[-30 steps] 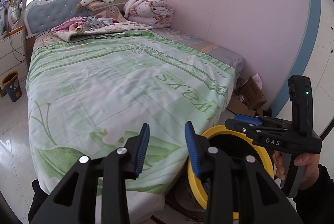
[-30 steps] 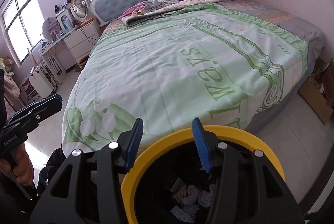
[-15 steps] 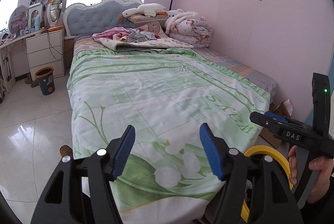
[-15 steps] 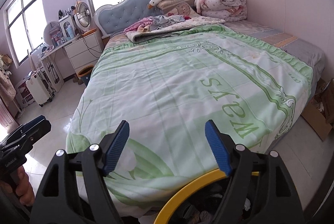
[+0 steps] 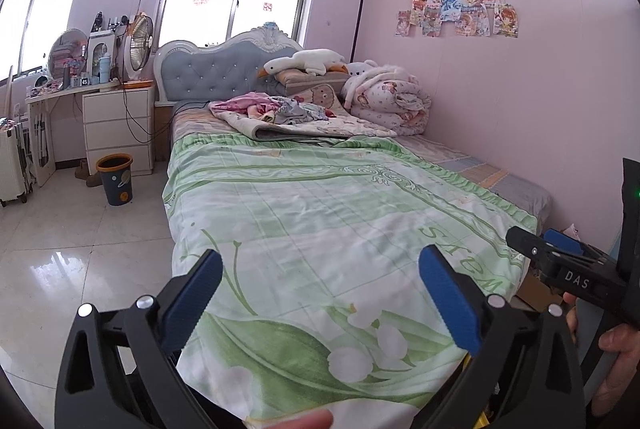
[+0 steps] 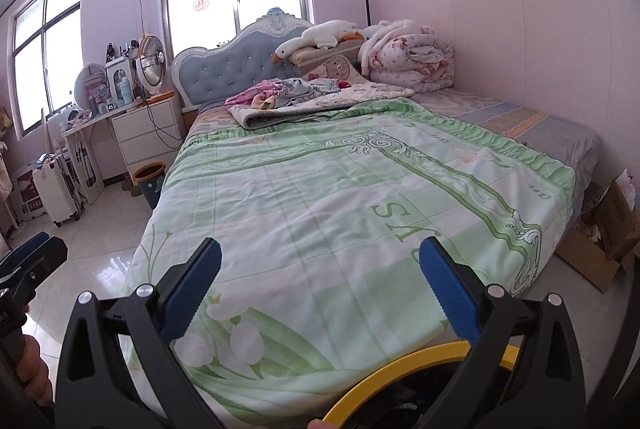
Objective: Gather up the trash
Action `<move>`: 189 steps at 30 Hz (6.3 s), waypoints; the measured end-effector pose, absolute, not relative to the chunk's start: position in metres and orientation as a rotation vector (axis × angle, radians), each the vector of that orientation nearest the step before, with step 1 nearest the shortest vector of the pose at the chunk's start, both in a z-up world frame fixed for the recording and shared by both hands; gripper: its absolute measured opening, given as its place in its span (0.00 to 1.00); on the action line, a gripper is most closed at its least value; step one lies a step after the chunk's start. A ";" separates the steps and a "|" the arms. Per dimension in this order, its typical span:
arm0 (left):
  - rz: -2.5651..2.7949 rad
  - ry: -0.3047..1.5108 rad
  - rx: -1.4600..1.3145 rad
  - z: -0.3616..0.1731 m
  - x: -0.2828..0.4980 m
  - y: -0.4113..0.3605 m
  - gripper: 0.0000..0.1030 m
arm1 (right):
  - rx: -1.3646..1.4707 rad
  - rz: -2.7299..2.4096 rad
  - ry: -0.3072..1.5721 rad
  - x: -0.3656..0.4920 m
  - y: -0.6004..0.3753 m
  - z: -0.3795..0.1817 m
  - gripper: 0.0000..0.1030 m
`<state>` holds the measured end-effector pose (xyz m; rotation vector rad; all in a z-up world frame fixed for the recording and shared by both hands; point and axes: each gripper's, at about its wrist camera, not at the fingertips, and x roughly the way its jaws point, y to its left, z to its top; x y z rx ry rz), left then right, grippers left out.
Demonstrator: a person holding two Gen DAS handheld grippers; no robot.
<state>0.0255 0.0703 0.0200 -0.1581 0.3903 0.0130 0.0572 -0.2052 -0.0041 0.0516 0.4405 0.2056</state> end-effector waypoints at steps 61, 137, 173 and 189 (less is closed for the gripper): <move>0.040 0.305 -0.139 0.031 -0.008 0.054 0.92 | 0.072 0.145 0.378 0.031 -0.201 -0.008 0.92; 0.026 0.338 -0.154 0.014 -0.003 0.053 0.92 | 0.090 0.133 0.423 0.036 -0.204 -0.022 0.92; 0.008 0.359 -0.164 0.010 -0.003 0.049 0.92 | 0.094 0.127 0.430 0.034 -0.207 -0.028 0.92; 0.008 0.371 -0.174 0.012 0.000 0.053 0.92 | 0.095 0.127 0.432 0.034 -0.208 -0.028 0.92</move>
